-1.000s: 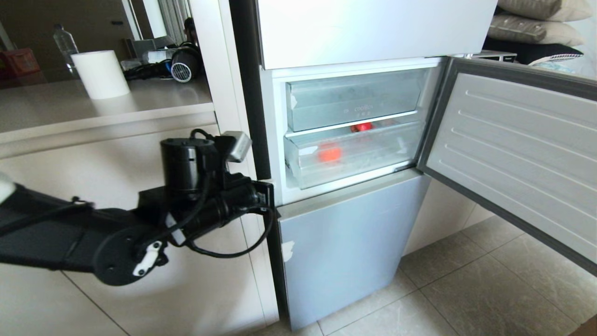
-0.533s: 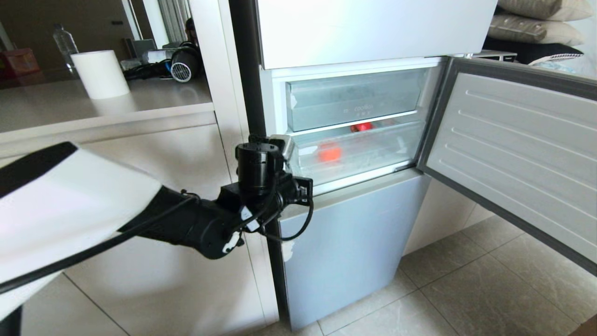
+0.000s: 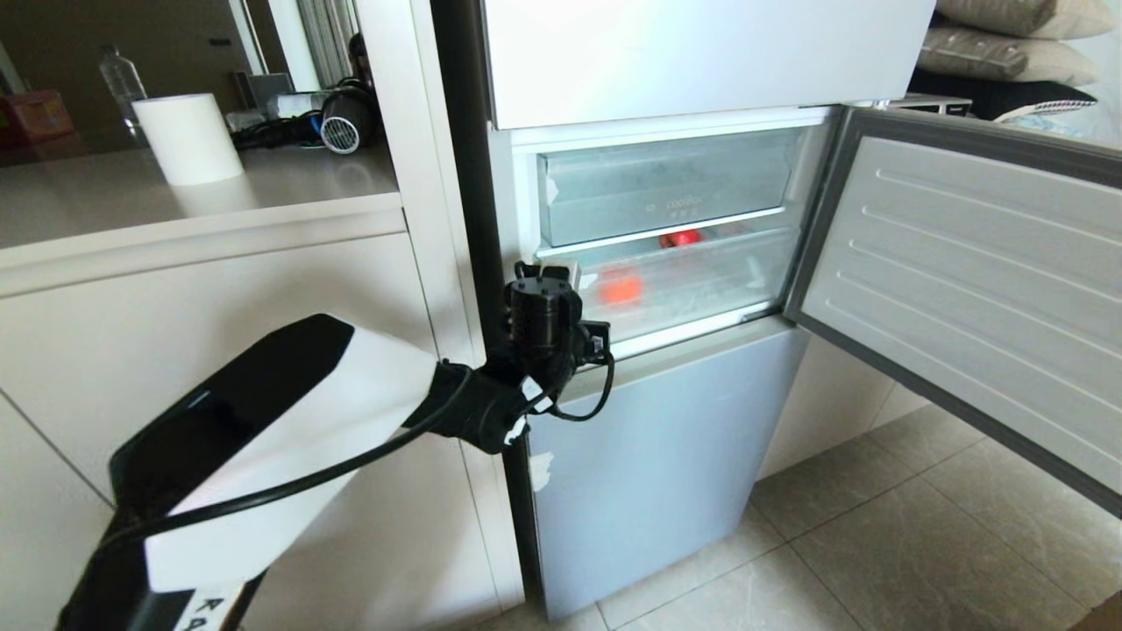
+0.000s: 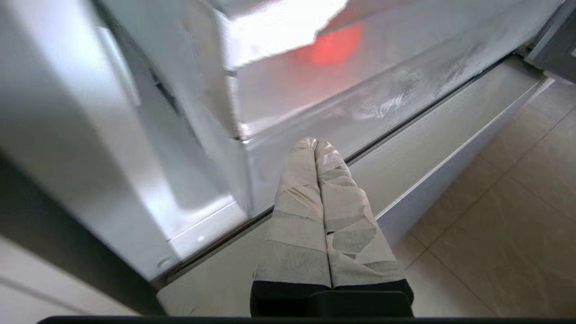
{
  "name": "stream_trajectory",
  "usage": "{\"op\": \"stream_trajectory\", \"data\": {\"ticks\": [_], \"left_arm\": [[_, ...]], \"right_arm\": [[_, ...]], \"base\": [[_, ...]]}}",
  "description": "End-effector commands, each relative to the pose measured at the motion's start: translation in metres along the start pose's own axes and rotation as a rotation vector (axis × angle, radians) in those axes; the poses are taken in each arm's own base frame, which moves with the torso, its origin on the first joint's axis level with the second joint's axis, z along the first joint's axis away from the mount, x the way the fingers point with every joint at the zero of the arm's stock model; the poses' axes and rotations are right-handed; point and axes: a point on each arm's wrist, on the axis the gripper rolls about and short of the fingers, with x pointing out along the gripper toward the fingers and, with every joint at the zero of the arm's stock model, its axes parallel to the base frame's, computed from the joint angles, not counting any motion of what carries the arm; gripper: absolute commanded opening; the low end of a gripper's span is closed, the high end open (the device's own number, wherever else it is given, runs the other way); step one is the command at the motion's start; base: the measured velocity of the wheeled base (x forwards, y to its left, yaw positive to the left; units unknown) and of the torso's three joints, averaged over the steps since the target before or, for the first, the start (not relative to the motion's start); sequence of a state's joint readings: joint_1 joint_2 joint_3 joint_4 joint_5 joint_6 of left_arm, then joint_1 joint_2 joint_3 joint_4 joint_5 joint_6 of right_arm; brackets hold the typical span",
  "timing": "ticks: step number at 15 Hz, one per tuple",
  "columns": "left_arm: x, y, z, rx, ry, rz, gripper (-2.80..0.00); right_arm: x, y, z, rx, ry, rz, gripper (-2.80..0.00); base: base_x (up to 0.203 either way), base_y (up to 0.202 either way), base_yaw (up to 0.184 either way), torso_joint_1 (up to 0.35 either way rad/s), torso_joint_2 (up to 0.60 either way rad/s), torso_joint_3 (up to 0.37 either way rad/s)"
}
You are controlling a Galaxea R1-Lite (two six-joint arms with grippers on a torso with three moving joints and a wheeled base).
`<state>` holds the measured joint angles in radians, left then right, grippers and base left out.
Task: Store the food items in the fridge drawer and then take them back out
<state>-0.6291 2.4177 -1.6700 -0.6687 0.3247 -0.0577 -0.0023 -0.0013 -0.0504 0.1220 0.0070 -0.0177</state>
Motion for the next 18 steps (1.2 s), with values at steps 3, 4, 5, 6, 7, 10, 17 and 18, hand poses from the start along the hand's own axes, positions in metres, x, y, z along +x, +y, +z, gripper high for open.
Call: {"op": "stream_trajectory", "data": {"ticks": [3, 4, 5, 6, 7, 10, 17, 18], "left_arm": [[0.022, -0.001, -0.026, 0.017, 0.008, 0.015, -2.80], [0.024, -0.001, -0.028, 0.018, 0.005, 0.020, -2.80], [0.030, 0.000, -0.025, 0.015, -0.018, 0.039, -2.80], [0.036, 0.002, -0.025, 0.011, -0.038, 0.064, -2.80], [0.042, 0.004, -0.024, 0.009, -0.059, 0.084, -2.80], [0.050, 0.018, -0.038, 0.033, -0.037, 0.138, -2.80], [0.049, 0.025, -0.022, 0.003, -0.136, 0.145, -2.80], [0.048, 0.024, -0.018, -0.003, -0.150, 0.145, -2.80]], "right_arm": [[0.000, 0.000, 0.000, -0.001, 0.001, 0.001, -2.80], [0.000, 0.000, 0.000, -0.001, 0.001, 0.001, -2.80], [0.000, 0.000, 0.000, -0.001, 0.002, 0.001, -2.80], [0.000, 0.000, 0.000, -0.001, 0.002, 0.000, -2.80], [0.000, 0.000, 0.000, -0.001, 0.002, 0.000, -2.80], [0.000, 0.000, 0.000, -0.001, 0.002, 0.001, -2.80], [0.000, 0.000, 0.000, -0.001, 0.000, 0.001, -2.80], [0.000, 0.000, 0.000, -0.001, 0.002, 0.000, -2.80]], "base": [[0.000, 0.000, 0.000, 0.000, 0.00, 0.000], [0.000, 0.000, 0.000, 0.000, 0.00, 0.000], [0.000, 0.000, 0.000, 0.000, 0.00, 0.000], [0.000, 0.000, 0.000, 0.000, 0.00, 0.000], [0.000, 0.000, 0.000, 0.000, 0.00, 0.000], [0.000, 0.000, 0.000, 0.000, 0.00, 0.000], [0.000, 0.000, 0.000, 0.000, 0.00, 0.000], [0.000, 0.000, 0.000, 0.000, 0.00, 0.000]]}}
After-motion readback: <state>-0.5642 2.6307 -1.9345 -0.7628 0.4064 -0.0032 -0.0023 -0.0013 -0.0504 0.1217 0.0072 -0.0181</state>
